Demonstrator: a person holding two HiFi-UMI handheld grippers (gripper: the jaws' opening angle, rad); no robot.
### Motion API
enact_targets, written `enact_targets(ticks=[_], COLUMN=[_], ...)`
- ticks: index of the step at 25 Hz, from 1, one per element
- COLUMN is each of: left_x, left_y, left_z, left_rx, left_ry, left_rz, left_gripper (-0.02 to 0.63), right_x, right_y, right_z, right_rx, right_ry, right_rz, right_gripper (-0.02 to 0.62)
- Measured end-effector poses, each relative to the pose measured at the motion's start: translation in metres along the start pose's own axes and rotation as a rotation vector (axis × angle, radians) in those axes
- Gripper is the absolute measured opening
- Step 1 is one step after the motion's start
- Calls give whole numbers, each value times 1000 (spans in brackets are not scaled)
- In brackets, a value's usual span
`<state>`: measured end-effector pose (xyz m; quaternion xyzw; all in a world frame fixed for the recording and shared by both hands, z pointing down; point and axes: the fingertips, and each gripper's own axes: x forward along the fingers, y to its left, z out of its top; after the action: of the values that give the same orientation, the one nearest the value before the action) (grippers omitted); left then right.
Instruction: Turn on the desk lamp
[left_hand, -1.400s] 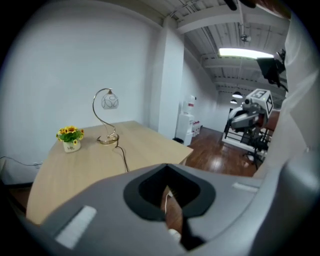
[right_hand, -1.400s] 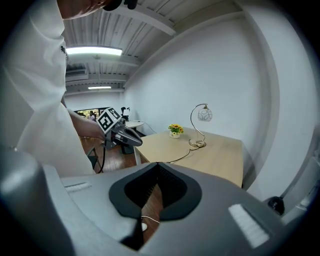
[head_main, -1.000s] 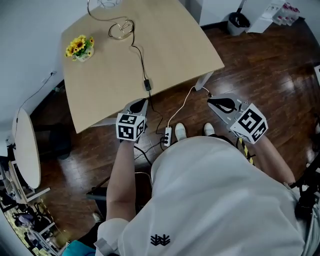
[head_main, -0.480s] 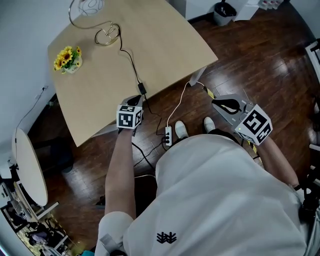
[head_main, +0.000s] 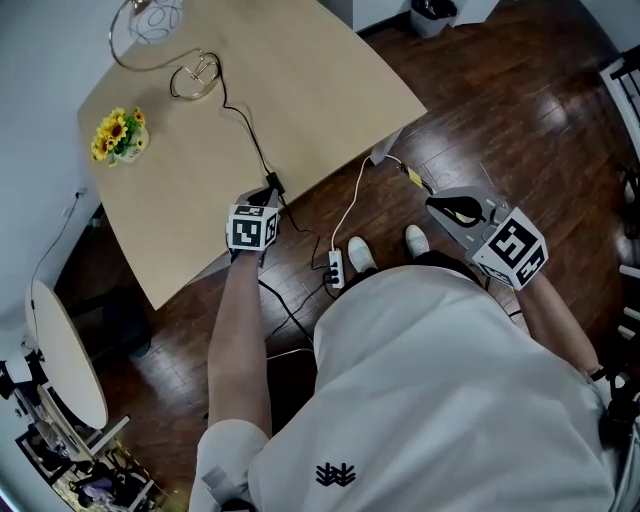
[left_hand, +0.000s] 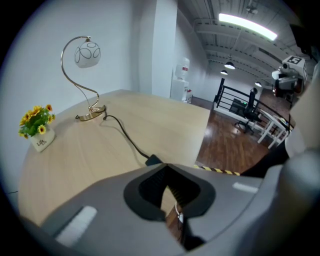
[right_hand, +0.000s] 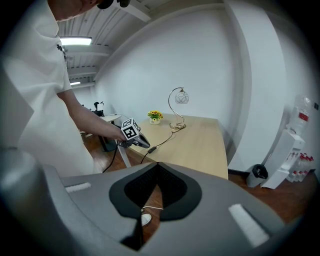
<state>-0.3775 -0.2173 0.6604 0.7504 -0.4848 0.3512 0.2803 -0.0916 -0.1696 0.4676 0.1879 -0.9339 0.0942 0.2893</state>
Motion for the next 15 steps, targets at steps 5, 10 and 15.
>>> enact_targets(ticks=[5,10,15], left_x=[9,15,19], left_y=[5,6,5], left_z=[0,-2,-5], left_rx=[2,12,33], left_ry=[24,48,59], left_rz=[-3,-5,-6], left_gripper=[20,20,20], right_x=[2,5,7], right_y=[-9,-15,-17], right_z=[-4,-5,-5], right_rx=[12,27,32], right_ry=[9,17,9], right_rz=[-6,-8,-3], right_gripper=[3,4,4])
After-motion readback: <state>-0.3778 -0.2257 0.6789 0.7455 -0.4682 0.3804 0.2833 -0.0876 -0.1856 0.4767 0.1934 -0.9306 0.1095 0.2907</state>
